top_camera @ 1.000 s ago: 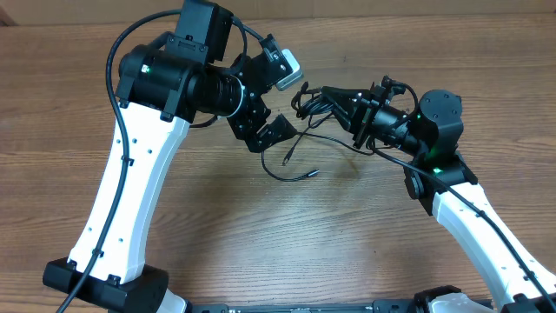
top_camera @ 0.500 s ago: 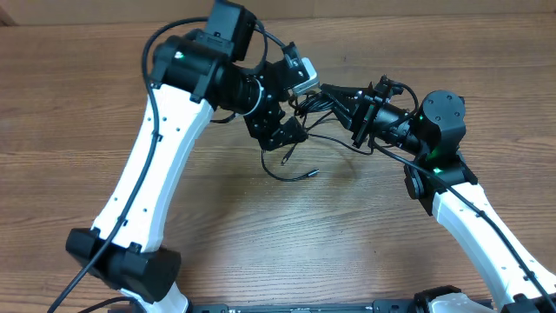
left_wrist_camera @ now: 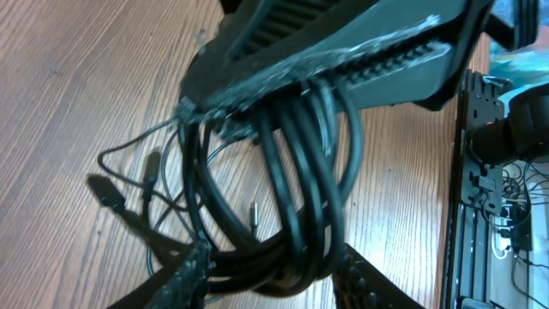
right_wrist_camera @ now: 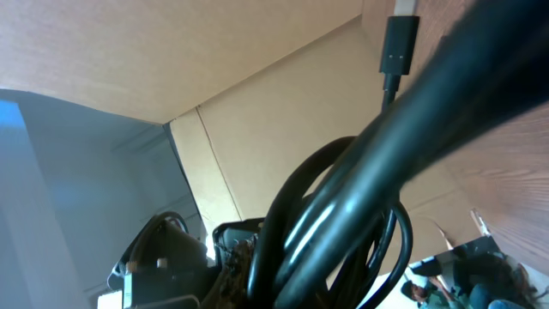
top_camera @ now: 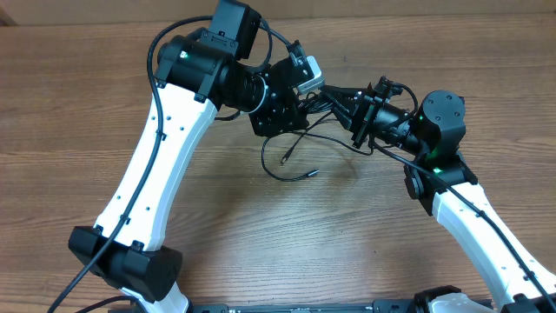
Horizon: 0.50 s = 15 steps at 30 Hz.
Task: Untangle cables
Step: 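Grasp the lifted loops with the left gripper beside the right gripper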
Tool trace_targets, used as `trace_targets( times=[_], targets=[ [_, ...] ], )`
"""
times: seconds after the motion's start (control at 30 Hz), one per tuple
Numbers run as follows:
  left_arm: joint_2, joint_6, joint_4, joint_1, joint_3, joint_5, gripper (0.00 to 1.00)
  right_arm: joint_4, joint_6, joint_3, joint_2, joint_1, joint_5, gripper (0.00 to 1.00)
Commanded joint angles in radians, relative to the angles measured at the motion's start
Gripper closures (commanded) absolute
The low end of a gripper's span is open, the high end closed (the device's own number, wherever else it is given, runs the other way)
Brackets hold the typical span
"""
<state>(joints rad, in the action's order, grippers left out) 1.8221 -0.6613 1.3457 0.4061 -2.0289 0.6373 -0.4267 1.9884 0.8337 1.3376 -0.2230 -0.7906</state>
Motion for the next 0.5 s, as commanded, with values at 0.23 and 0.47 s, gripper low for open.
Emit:
trace_targets(
  times=[0.23,0.47],
  targets=[
    [0.006,0.013,-0.023,0.02,-0.002,0.037,0.61,-0.013,0.001,0.006,-0.024,0.0,-0.019,0.96],
    [0.006,0.013,-0.023,0.02,-0.002,0.038,0.96,-0.013,0.0,0.006,-0.024,0.0,-0.019,0.96]
  ],
)
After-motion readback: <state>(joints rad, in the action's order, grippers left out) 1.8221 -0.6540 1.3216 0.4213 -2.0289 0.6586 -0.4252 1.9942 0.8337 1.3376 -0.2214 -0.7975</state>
